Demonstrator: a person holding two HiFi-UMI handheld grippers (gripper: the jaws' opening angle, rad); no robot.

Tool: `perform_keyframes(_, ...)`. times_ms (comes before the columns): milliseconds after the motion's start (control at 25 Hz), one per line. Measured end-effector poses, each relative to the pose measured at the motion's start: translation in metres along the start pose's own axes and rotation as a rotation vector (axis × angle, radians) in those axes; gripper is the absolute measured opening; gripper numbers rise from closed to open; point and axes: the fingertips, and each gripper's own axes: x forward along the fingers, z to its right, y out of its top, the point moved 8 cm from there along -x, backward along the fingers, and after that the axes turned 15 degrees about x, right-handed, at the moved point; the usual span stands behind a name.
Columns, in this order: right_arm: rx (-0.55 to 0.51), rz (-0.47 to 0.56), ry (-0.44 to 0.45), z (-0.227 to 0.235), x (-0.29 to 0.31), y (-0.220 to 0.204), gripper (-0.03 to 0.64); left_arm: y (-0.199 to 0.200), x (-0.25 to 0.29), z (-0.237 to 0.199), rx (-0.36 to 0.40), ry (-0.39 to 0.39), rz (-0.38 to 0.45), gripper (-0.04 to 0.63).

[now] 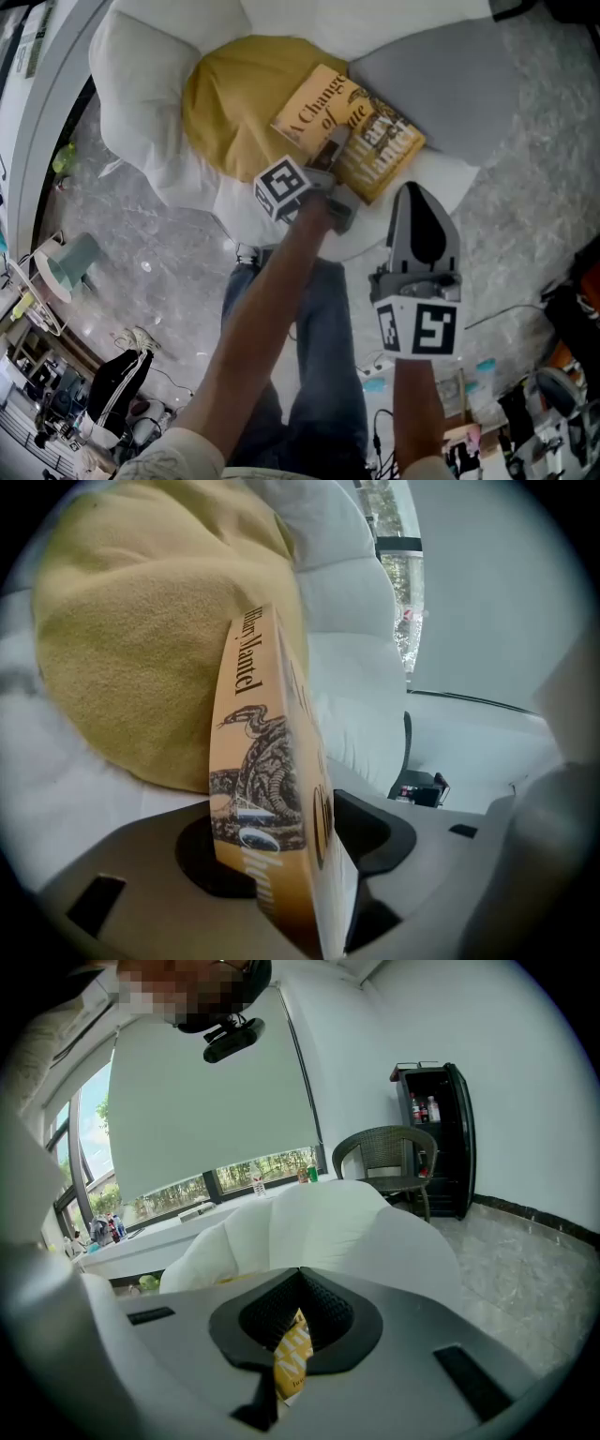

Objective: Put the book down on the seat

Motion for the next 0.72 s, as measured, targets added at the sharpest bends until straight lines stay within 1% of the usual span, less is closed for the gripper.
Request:
perform_keyframes(360, -0.006, -0.014, 0.007, -0.007, -0.001, 0.007, 0.003, 0.001, -0.010, 0.005, 0.017, 0.060, -0.024, 0.310)
perform_keyframes(480, 0.000, -0.007, 0.002, -0.006, -0.003, 0.007, 0.003, -0.002, -0.016, 0.004, 0.030, 0.084, -0.036, 0.316)
perform_keyframes(720, -0.002, 0.004, 0.009, -0.014, -0.007, 0.007, 0.003, -0.007, -0.036, -0.005, 0.006, 0.111, -0.029, 0.318)
